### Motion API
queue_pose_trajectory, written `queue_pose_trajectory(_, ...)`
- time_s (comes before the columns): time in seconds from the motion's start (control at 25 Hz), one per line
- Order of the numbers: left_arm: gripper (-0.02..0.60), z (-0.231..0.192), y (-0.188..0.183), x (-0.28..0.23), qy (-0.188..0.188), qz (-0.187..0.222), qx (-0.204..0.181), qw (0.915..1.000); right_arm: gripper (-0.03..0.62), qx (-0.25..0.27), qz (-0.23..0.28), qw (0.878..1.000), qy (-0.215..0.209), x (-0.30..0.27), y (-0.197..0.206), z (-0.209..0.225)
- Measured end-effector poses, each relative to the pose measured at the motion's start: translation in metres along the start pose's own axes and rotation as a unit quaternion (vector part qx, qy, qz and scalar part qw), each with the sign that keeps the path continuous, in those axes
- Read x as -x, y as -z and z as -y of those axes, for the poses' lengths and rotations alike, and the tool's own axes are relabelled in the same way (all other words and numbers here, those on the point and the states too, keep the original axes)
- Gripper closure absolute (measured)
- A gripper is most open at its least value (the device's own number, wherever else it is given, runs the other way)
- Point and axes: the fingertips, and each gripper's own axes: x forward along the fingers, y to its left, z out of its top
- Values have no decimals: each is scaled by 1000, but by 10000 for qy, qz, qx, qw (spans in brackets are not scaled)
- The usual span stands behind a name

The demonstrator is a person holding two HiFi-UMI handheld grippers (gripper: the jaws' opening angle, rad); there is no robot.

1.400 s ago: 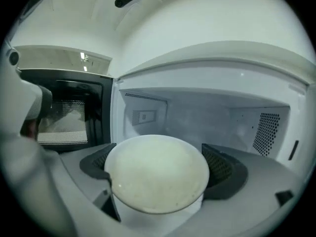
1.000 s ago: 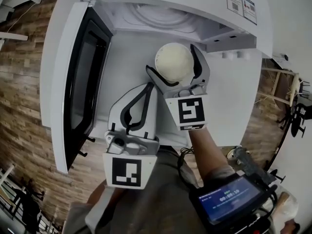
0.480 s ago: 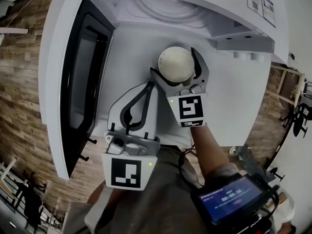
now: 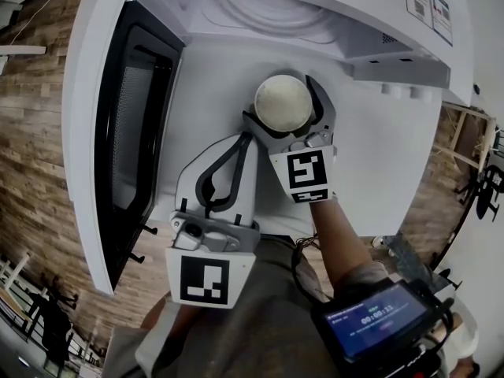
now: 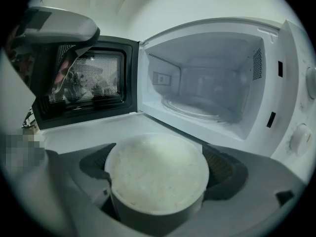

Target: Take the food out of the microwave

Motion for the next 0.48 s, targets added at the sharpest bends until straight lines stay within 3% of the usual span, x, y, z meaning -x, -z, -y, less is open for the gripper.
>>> queue_pose_trajectory(0.16, 575, 1, -2, 2, -19, 24, -27, 10000, 42, -106, -130, 9999, -43, 2, 8, 0)
queue_pose_trajectory(0.48, 575, 14, -13, 13, -17, 166, -236, 9996, 42, -94, 203, 9997, 8, 29, -6, 1)
